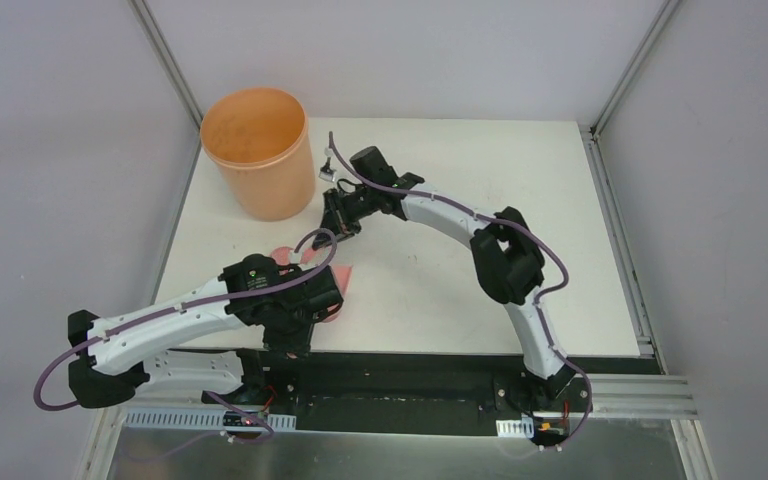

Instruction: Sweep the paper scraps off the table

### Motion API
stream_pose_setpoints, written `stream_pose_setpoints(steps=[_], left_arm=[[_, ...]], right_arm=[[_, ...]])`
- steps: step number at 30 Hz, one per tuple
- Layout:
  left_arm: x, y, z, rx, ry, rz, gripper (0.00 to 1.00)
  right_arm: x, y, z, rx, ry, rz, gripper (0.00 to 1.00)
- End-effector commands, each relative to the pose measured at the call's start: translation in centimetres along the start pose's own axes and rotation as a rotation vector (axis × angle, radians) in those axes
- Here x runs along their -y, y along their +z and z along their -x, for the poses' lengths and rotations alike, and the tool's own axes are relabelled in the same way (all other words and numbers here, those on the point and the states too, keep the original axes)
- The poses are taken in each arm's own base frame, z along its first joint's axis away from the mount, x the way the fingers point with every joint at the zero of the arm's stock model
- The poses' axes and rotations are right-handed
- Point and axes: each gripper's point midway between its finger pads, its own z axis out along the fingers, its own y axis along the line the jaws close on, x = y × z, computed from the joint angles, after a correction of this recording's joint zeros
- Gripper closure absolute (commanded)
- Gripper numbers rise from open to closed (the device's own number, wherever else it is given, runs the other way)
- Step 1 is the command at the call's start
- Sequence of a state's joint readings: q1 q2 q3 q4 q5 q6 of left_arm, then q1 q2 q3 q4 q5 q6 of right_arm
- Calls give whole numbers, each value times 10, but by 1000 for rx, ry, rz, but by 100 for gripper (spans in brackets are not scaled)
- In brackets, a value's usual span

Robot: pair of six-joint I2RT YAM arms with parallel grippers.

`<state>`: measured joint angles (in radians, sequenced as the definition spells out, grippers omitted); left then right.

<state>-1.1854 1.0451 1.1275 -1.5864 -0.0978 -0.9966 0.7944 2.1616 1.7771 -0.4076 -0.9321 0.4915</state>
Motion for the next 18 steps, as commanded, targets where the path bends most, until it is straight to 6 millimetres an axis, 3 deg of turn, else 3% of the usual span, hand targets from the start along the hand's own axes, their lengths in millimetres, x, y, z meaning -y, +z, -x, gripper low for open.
stream_pose_setpoints(steps=[1,5,8,10,14,18], left_arm=[[-39,-7,-20,-72,9,160,100],[-37,-8,-19,-76,25,168,100],[-36,-8,-18,-77,32,170,100],[-37,-8,-17,-73,36,172,100],[-37,-7,-15,-69,56,181,100],[-32,-6,-10,-61,84,178,100]], right_arm=[[-34,18,56,98,24,150,100],[2,36,69,157,141,43,100],[32,37,61,157,186,-86,100],[43,27,50,160,179,-181,100],[62,-22,30,197,112,-426,100],[79,-110,9,297,43,-652,100]])
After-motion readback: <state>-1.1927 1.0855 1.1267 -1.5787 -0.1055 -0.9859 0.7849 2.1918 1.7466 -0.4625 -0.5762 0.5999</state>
